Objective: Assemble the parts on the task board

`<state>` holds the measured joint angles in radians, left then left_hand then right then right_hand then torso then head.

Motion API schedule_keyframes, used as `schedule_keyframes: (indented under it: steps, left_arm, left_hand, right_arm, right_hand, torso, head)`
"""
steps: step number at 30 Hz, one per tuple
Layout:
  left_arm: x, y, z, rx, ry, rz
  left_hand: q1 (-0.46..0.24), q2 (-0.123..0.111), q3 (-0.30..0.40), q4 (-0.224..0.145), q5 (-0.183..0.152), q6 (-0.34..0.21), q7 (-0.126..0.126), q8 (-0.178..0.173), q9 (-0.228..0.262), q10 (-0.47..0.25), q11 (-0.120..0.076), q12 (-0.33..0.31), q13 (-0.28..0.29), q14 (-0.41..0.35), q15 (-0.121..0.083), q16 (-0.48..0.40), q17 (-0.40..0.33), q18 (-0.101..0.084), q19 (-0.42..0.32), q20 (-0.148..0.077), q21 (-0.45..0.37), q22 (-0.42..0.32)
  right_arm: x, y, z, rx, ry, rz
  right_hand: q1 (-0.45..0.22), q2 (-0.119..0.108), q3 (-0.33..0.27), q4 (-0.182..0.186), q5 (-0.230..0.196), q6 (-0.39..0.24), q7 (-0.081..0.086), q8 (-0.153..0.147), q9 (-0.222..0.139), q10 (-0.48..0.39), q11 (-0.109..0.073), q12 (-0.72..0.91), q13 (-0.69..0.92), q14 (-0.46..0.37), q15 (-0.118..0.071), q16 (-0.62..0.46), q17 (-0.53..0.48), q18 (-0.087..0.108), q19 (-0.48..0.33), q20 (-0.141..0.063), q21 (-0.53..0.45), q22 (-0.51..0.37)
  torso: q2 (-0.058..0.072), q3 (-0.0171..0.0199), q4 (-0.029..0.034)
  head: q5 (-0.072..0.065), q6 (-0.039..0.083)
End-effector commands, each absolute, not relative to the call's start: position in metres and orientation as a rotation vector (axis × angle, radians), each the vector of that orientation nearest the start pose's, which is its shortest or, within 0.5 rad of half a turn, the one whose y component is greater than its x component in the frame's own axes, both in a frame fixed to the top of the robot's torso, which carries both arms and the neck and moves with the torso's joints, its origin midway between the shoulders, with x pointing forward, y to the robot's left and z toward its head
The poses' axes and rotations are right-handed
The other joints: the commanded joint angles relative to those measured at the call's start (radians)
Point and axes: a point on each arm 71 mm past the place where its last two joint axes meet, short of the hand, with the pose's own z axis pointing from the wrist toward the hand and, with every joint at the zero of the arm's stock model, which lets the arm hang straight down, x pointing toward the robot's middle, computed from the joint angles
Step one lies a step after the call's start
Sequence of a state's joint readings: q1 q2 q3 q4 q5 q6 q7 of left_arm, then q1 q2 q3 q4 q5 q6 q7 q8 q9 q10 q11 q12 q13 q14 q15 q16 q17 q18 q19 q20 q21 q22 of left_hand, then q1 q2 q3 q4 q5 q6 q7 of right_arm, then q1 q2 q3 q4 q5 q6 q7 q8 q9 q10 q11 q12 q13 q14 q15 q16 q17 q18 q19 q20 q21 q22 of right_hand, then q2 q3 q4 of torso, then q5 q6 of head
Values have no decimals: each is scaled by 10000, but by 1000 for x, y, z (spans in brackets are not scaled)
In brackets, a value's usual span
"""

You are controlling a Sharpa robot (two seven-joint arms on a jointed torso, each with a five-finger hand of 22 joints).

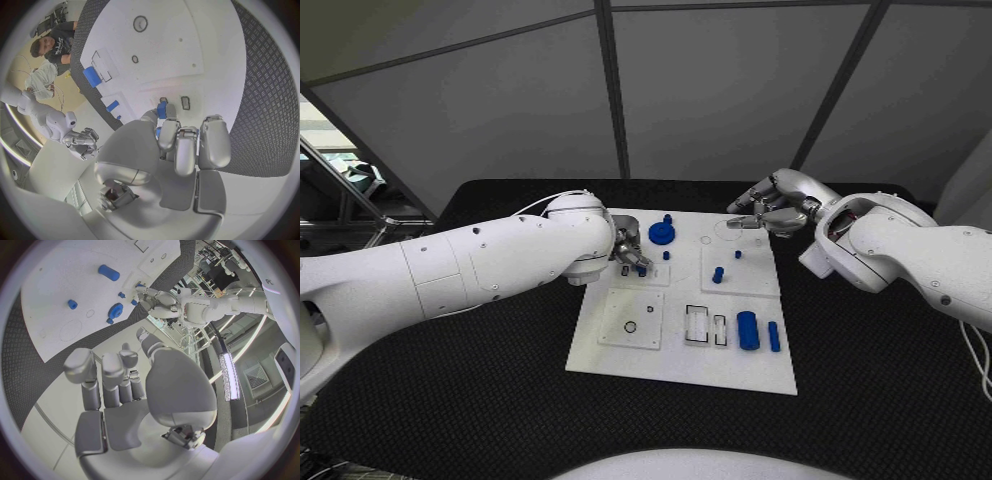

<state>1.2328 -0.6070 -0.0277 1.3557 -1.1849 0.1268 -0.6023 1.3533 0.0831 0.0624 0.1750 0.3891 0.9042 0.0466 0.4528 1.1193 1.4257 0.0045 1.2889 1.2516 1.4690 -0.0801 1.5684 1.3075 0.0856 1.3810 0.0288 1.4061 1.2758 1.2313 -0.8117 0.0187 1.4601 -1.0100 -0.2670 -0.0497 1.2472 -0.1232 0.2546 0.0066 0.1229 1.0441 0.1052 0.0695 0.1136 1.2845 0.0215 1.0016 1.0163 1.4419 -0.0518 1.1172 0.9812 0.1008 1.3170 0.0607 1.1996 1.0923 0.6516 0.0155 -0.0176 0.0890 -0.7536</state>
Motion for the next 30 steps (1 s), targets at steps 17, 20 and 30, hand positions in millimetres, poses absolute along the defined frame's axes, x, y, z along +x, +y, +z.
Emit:
schedule_keyframes:
  steps: [17, 20, 30]
  left_arm:
    - [508, 149, -217, -591, 22801, -2891]
    - [508, 149, -217, -600, 22811, -2863]
    - [509, 145, -218, -539, 22853, -2881]
  left_hand:
    - [-161, -32, 1448, -1285, 34, 197, -124, 33, 83, 573, -365, 911, 2305, 1018, -52, 24, 2633, -186, 16, -7, 14, -23]
    - [-161, -32, 1448, -1285, 34, 197, -124, 33, 83, 573, -365, 911, 2305, 1018, -52, 24, 2633, -186, 16, -7, 14, -23]
    - [-344, -115, 1604, -1319, 5, 220, -123, 21, 145, 584, -355, 917, 2318, 1018, -46, 24, 2633, -184, 10, -1, 2, -22]
  right_arm:
    - [511, -202, -157, 2387, 17291, 9001]
    - [511, -202, -157, 2388, 17290, 9000]
    - [511, -202, -157, 2376, 17289, 9014]
  right_hand:
    - [-127, 18, 16, -29, 67, -81, 0, -50, -11, -42, -3, -40, 3, 36, 12, -35, 16, 64, -8, 4, -32, 3]
    - [-132, 22, 18, -28, 67, -80, 0, -49, -11, -40, -3, -37, 4, 38, 12, -35, 20, 63, -3, 4, -30, 6]
    - [-132, 22, 18, -28, 67, -80, 0, -49, -11, -40, -3, -37, 4, 38, 12, -35, 20, 63, -3, 4, -30, 6]
  torso:
    - [-2, -1, 3]
    - [3, 1, -1]
    - [5, -3, -9]
  head:
    - [8, -5]
    - [18, -3]
    - [30, -4]
